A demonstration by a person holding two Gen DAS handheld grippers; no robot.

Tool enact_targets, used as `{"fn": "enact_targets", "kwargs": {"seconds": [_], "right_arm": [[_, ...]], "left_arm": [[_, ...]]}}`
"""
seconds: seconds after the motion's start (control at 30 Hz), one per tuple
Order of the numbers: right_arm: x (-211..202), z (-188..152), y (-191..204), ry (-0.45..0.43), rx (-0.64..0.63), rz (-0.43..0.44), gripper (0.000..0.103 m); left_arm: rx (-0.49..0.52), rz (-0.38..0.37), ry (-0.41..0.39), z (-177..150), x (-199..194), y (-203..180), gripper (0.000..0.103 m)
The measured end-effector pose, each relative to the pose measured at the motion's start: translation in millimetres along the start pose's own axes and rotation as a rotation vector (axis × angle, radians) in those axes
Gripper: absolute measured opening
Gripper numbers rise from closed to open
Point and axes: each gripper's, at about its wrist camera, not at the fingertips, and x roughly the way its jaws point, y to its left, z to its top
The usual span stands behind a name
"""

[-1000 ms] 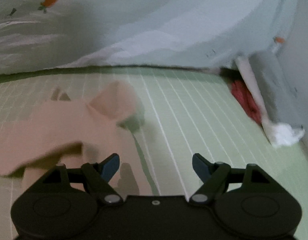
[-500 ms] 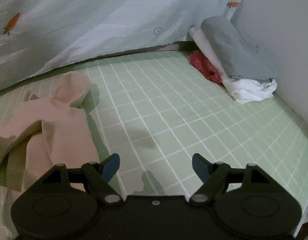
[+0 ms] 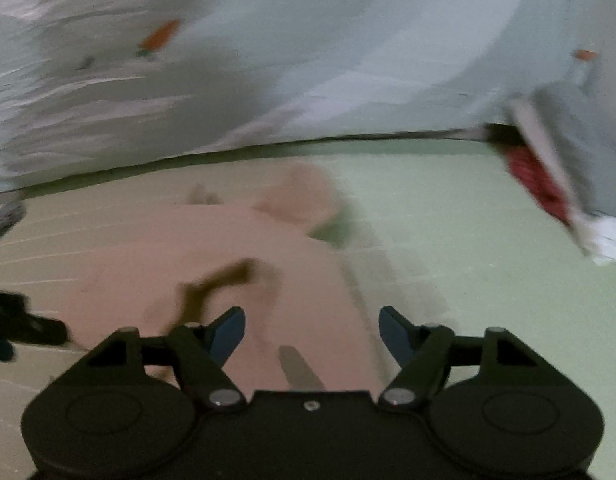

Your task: Fold clothes

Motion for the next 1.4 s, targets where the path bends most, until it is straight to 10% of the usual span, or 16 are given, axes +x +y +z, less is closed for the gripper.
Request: {"fn": "enact_targets", "kwargs": {"seconds": [0.43,0.5,1.0,1.4], "right_arm": [[38,11,53,0.081,0.002,0.199,0.032],[41,11,53,0.095,0.007,0.208,0.004],[-73,-27,13,-0.011,0.090,0.235,0.002],[-131,-99,-40,0.076,0.224,0.152,0.002]], "left_arm": [[0.012,-0.002,0.073,2,14,15,0.088],[0.012,-0.007,0.071,2,12,15,0.088],[0.066,-0.068,-0.021,-56,-62,-11,0.088],[0.135,-0.090,0.028,-124,-87,-39,0.088]]}}
